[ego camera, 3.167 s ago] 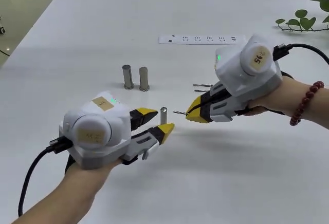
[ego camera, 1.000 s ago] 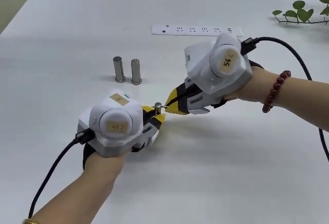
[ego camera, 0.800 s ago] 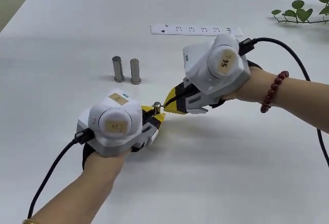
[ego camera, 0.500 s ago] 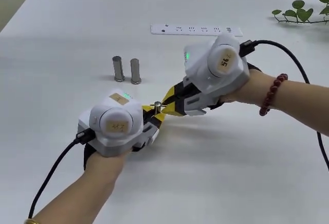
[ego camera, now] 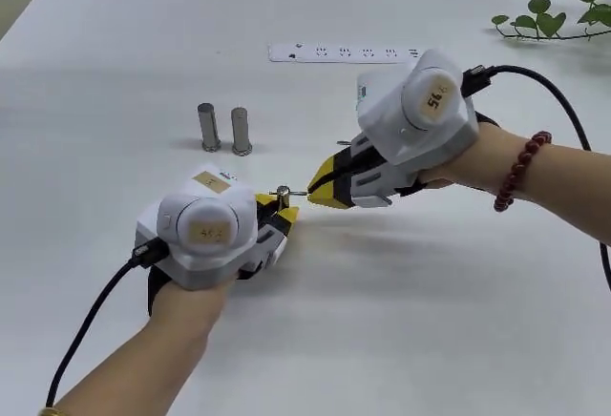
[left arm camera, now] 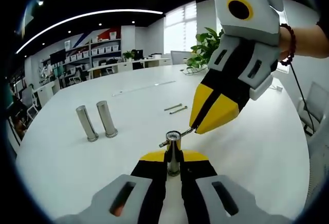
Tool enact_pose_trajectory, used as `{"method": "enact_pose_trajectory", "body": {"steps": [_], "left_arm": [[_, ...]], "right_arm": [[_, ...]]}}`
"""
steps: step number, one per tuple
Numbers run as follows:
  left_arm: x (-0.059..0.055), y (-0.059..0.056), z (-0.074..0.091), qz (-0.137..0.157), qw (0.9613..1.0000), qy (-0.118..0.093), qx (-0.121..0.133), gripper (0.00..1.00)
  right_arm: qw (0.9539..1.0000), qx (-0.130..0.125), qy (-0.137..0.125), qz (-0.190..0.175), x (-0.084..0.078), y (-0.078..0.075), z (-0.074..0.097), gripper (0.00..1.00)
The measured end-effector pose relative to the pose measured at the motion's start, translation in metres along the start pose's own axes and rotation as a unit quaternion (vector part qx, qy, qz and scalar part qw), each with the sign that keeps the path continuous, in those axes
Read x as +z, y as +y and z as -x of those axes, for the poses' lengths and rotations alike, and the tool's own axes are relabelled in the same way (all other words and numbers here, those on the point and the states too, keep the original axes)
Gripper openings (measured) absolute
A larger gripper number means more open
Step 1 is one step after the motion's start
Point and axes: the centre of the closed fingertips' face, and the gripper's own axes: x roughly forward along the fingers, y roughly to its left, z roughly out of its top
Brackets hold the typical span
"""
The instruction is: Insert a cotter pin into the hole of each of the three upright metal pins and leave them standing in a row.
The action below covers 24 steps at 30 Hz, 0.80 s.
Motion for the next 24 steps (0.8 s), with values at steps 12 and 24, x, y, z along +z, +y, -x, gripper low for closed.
{"method": "enact_pose_trajectory", "body": {"steps": [12,24], "left_arm": [[0.000,0.001,0.001,0.004,1.0000,-0.001,0.002,0.06],[-0.001,0.001,0.000,0.009,0.9999,-0.005,0.004,0.06]], "right_arm": [[1.0000,0.000,-0.006,-0.001,0.008,0.001,-0.005,0.00],[0.9999,0.004,-0.012,-0.002,0.011,0.003,-0.008,0.00]]}}
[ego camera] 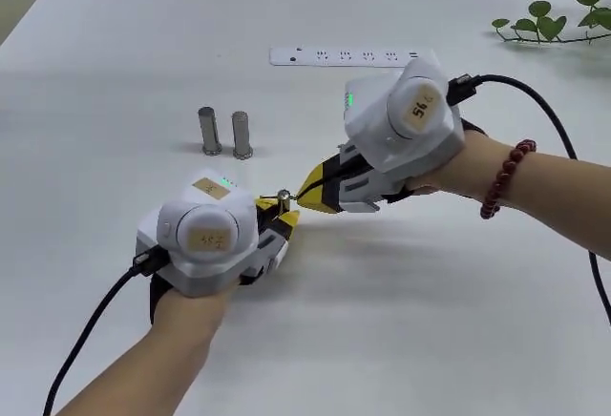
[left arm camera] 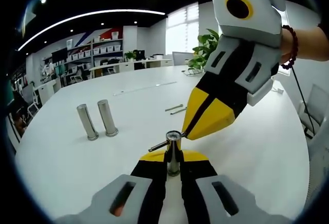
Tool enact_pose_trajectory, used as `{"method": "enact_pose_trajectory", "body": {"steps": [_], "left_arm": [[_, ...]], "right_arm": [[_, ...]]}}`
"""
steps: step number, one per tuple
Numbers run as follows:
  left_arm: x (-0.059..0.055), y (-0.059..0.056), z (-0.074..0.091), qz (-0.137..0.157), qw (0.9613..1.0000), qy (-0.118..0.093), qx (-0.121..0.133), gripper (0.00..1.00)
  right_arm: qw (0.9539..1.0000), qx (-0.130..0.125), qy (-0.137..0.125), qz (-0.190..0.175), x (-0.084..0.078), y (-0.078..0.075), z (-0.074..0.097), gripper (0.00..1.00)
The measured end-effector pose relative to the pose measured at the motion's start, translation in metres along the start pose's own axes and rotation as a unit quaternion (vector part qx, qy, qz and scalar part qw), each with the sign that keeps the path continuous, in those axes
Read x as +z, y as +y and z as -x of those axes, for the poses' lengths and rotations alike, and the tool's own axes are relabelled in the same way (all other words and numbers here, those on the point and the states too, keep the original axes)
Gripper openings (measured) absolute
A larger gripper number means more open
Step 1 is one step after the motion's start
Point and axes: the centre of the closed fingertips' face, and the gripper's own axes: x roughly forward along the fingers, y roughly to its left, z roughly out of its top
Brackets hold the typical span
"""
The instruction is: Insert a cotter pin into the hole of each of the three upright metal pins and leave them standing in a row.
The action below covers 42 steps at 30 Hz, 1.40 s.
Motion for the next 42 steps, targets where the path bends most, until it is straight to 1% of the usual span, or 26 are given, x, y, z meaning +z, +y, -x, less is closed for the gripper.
{"method": "enact_pose_trajectory", "body": {"steps": [3,9,11,13,15,19,22,24,26,27,30,33,35,38,42], "left_arm": [[0.000,0.000,0.000,0.001,1.0000,0.001,0.001,0.06],[0.000,0.000,-0.001,-0.001,1.0000,0.002,-0.002,0.06],[0.000,0.000,-0.001,-0.002,1.0000,0.002,-0.002,0.06],[0.000,0.001,-0.002,-0.001,1.0000,0.002,-0.003,0.06],[0.000,0.001,-0.002,-0.002,1.0000,0.002,-0.003,0.06],[0.001,0.002,-0.002,-0.005,1.0000,0.002,-0.001,0.06],[0.001,0.005,-0.002,-0.008,0.9999,0.000,0.007,0.06],[0.001,0.008,-0.002,-0.005,1.0000,0.000,0.007,0.06],[0.001,0.011,-0.002,-0.010,0.9999,0.002,0.008,0.05],[0.002,0.014,-0.001,-0.009,0.9999,0.002,0.009,0.05],[0.003,0.022,0.000,-0.002,0.9999,0.001,0.011,0.05],[0.005,0.027,0.000,-0.002,1.0000,-0.002,0.005,0.06],[0.005,0.033,0.001,0.000,1.0000,0.000,0.006,0.06],[0.004,0.042,0.002,-0.005,0.9999,0.002,0.010,0.06],[0.003,0.049,0.002,-0.010,0.9999,0.005,0.010,0.06]], "right_arm": [[0.9999,-0.004,-0.004,-0.015,-0.001,-0.001,0.001,0.00],[0.9983,-0.013,-0.009,-0.056,-0.003,0.000,0.006,0.08],[0.9978,-0.017,-0.014,-0.063,-0.002,0.000,0.009,0.10],[0.9964,-0.024,-0.018,-0.079,-0.003,-0.002,0.011,0.13],[0.9943,-0.027,-0.030,-0.099,-0.004,-0.004,0.013,0.15],[0.9920,-0.036,-0.033,-0.116,-0.008,-0.006,0.017,0.18],[0.9887,-0.045,-0.036,-0.138,-0.013,-0.006,0.020,0.18],[0.9870,-0.051,-0.038,-0.148,-0.015,-0.006,0.022,0.18],[0.9854,-0.053,-0.041,-0.157,-0.017,-0.004,0.023,0.17],[0.9847,-0.054,-0.043,-0.160,-0.018,-0.003,0.024,0.18],[0.9840,-0.057,-0.044,-0.163,-0.020,-0.003,0.026,0.17],[0.9836,-0.058,-0.044,-0.165,-0.021,-0.003,0.027,0.18],[0.9833,-0.059,-0.045,-0.166,-0.020,-0.003,0.028,0.18],[0.9822,-0.062,-0.048,-0.171,-0.019,-0.003,0.029,0.20],[0.9811,-0.064,-0.055,-0.174,-0.017,-0.005,0.029,0.21]]}}
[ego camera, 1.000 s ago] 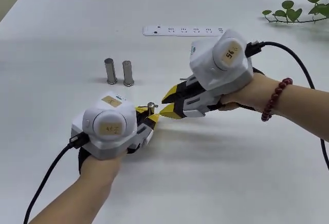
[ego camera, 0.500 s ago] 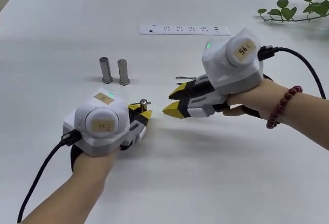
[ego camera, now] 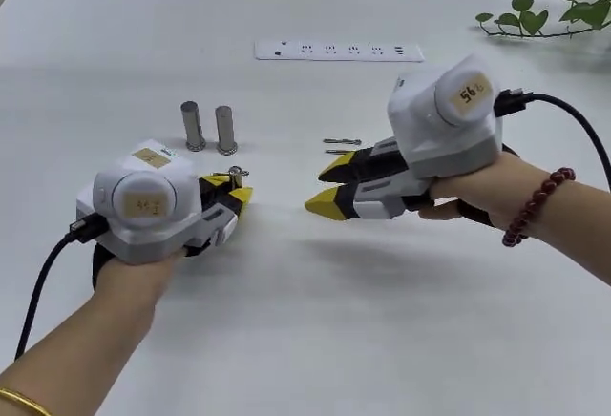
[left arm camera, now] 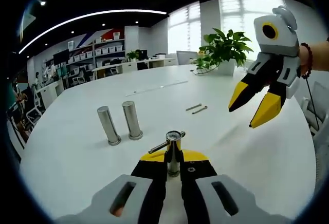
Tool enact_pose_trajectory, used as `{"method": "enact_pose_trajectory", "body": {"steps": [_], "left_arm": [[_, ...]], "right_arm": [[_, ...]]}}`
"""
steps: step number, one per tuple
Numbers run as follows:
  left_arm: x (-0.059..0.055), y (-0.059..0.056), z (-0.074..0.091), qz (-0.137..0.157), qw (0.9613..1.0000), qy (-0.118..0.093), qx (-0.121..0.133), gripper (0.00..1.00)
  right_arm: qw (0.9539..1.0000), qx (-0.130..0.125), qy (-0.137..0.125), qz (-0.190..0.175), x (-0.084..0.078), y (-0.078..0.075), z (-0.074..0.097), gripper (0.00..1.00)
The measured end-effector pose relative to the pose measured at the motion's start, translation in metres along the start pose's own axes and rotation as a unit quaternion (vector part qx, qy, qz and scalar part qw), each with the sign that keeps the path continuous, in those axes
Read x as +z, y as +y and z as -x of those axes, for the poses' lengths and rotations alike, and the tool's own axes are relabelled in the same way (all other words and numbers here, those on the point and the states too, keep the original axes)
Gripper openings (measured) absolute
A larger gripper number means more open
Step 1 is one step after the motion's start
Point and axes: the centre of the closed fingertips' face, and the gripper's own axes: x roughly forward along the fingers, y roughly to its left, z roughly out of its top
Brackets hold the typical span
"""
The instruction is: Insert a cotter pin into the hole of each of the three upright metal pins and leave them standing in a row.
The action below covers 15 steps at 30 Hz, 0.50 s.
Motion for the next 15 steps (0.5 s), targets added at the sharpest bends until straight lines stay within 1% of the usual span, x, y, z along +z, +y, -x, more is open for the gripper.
{"method": "enact_pose_trajectory", "body": {"steps": [6,11,15], "left_arm": [[0.0002,0.0015,-0.0026,-0.005,1.0000,0.004,-0.004,0.06],[0.0018,-0.0019,-0.0046,-0.002,0.9999,-0.001,-0.014,0.06],[0.0019,-0.0019,-0.0047,0.001,0.9999,-0.001,-0.011,0.06]], "right_arm": [[1.0000,-0.004,-0.005,-0.003,0.0009,-0.0014,0.0005,0.21],[0.9999,-0.007,-0.006,-0.010,-0.0006,-0.0026,0.0021,0.21],[0.9999,-0.009,-0.005,-0.013,-0.0016,-0.0026,0.0019,0.21]]}}
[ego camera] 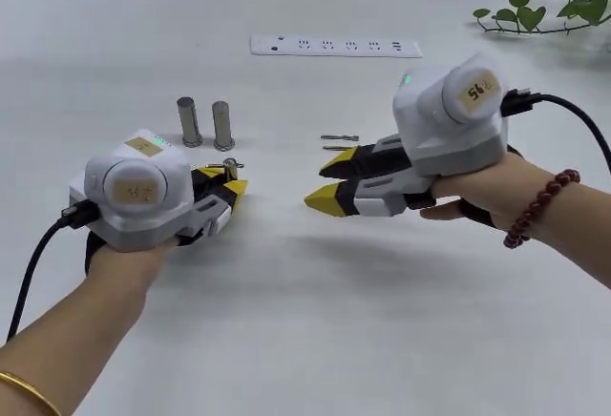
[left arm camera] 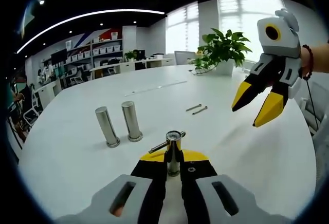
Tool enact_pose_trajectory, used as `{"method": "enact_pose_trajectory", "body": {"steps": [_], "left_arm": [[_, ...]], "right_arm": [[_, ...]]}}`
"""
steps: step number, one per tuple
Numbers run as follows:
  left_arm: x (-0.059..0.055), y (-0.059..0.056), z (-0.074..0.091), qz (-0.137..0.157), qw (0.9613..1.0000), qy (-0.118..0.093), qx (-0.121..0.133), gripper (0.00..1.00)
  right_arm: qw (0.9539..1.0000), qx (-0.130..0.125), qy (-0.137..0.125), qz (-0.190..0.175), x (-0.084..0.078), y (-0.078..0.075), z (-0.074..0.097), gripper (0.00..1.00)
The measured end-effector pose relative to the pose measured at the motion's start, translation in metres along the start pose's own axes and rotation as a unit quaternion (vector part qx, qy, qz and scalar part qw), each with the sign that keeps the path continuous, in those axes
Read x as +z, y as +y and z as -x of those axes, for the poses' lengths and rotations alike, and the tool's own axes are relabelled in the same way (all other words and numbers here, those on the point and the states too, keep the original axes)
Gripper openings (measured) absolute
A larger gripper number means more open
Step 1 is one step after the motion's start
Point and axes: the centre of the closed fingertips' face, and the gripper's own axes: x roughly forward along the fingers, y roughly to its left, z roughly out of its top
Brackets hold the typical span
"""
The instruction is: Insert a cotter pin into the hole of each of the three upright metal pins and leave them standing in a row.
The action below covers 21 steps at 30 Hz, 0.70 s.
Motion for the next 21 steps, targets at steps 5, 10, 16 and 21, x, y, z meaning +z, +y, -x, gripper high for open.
{"method": "enact_pose_trajectory", "body": {"steps": [5,10,16,21], "left_arm": [[0.0001,0.0001,-0.0003,0.002,1.0000,-0.001,-0.002,0.06],[-0.0005,0.0007,-0.0003,0.006,1.0000,0.001,-0.003,0.06],[-0.0054,0.0020,-0.0007,0.007,0.9999,0.011,-0.001,0.07],[-0.0057,0.0036,-0.0001,0.015,0.9998,0.012,0.002,0.11]], "right_arm": [[1.0000,-0.001,0.000,-0.004,0.0004,-0.0002,-0.0003,0.22],[1.0000,-0.002,-0.001,-0.007,0.0018,-0.0001,-0.0015,0.23],[1.0000,-0.002,-0.001,-0.007,0.0029,0.0001,-0.0025,0.23],[1.0000,-0.006,-0.001,-0.008,0.0036,-0.0012,-0.0011,0.22]]}}
